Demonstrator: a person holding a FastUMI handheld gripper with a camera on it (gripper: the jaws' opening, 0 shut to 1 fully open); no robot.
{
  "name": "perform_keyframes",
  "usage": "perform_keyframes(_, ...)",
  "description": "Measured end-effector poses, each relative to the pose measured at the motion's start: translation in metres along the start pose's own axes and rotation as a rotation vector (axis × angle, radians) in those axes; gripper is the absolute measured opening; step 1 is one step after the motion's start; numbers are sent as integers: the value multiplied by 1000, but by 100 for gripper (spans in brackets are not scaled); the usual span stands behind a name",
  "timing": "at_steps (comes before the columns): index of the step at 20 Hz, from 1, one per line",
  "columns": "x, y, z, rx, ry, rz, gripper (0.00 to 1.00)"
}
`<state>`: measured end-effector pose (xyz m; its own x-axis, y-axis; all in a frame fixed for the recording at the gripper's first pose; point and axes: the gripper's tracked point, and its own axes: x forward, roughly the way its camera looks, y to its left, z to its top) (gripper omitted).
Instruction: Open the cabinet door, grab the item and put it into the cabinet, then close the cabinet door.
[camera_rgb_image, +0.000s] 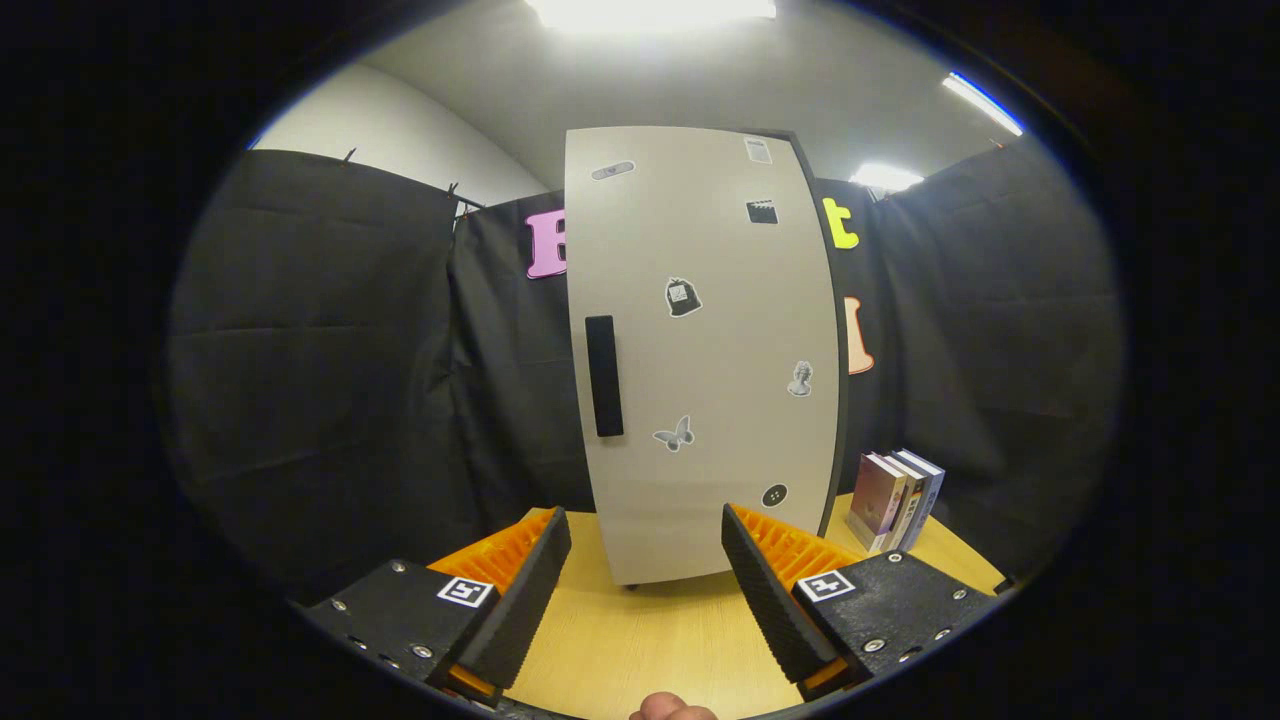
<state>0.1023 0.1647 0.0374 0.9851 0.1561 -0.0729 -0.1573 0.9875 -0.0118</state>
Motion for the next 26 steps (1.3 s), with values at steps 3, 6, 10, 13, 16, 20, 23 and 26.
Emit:
perform_keyframes(3, 0, 3, 0, -2, 1, 0, 94)
perform_keyframes(6, 1, 7, -1, -4, 1, 2, 94)
perform_keyframes(10, 2, 10, -2, -9, 3, 4, 94)
perform_keyframes(13, 2, 12, -1, -8, 0, 7, 94)
perform_keyframes(16, 2, 12, 0, -9, -5, 7, 94)
perform_keyframes(20, 2, 11, 1, 0, -8, -4, 94)
perform_keyframes(23, 3, 11, 2, 3, -10, -11, 94)
perform_keyframes(26, 5, 10, 2, -2, -10, -22, 94)
